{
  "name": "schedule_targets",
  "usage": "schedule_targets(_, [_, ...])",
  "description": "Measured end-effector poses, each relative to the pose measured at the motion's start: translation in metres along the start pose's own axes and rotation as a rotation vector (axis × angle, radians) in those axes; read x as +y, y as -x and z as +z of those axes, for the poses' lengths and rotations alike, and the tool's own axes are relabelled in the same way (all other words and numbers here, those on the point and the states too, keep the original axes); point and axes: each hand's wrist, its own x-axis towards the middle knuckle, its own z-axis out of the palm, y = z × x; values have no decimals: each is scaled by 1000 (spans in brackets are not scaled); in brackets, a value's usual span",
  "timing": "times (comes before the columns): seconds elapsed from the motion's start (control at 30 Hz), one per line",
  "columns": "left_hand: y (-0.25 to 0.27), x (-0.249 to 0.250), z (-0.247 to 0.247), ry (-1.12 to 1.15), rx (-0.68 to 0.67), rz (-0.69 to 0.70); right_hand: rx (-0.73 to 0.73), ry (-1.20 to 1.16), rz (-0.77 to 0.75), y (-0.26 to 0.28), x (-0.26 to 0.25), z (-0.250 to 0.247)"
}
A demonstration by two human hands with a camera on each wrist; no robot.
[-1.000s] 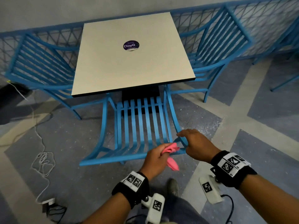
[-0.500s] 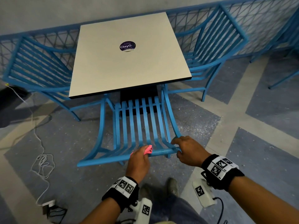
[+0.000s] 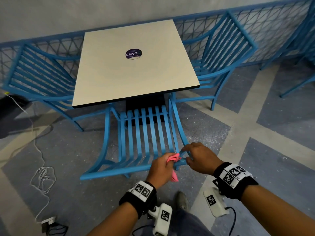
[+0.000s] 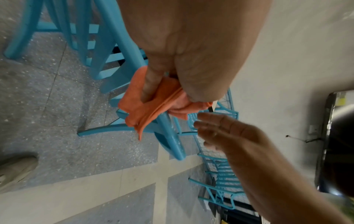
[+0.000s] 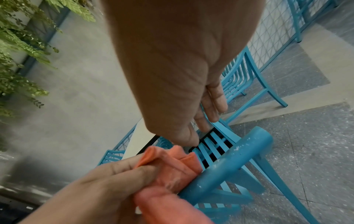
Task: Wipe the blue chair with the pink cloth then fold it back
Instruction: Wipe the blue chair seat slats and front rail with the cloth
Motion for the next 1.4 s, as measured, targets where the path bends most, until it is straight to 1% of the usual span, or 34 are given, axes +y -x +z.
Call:
schedule_targets(0.13, [10,-2,-38,-38,54,4,-15,8,10,-4,4,-9])
schedule_targets(0.23, [18,-15,-70,-149,125,-46,-5,14,37,-5,9,-16])
schedule_targets(0.3, [20,-35,-82,-255,175,-116,-7,13,67,-4,12,-20])
schedule_targets(0.37, [24,-50,-81,-357,192,-171,-22,19,97,-2,17,-21])
schedule_targets(0.4, [26,-53,-76,-390,194,-171,-32,24,108,-1,19,-22])
schedule_targets(0.5, [28,-45,-52,-423,237,-93,-50,27,141,3,27,-20])
schedule_targets(0.57, [21,-35,-34,-363,249,-73,-51,20,160,7,31,-20])
schedule_targets(0.63, [13,-27,-20,-315,207,-72,-52,17,173,10,34,-20])
schedule_targets(0.7, [6,-19,-13,-244,127,-53,-53,12,184,13,38,-21])
schedule_targets(0.73, [5,-14,-13,-185,89,-28,-48,7,189,14,40,-22])
schedule_targets(0.8, [2,2,-16,-147,17,54,-26,-6,197,17,45,-25])
schedule_targets(0.83, [0,11,-18,-179,-34,118,-12,-13,205,18,48,-26])
schedule_targets(0.9, [-6,33,-19,-333,-148,317,16,-27,225,22,53,-28])
schedule_targets(1.03, [-19,73,4,-593,-362,696,63,-71,246,29,61,-29])
schedule_targets(1.1, [-31,86,21,-732,-429,798,86,-79,254,31,65,-29])
schedule_targets(1.17, [-41,90,35,-820,-471,795,101,-86,261,34,67,-29])
schedule_targets(1.23, [-46,84,43,-866,-495,746,102,-93,269,37,66,-30])
schedule_targets(1.3, [-47,70,48,-844,-507,696,94,-97,275,39,65,-31])
schedule_targets(1.4, [-40,49,41,-831,-579,637,78,-100,277,39,64,-28])
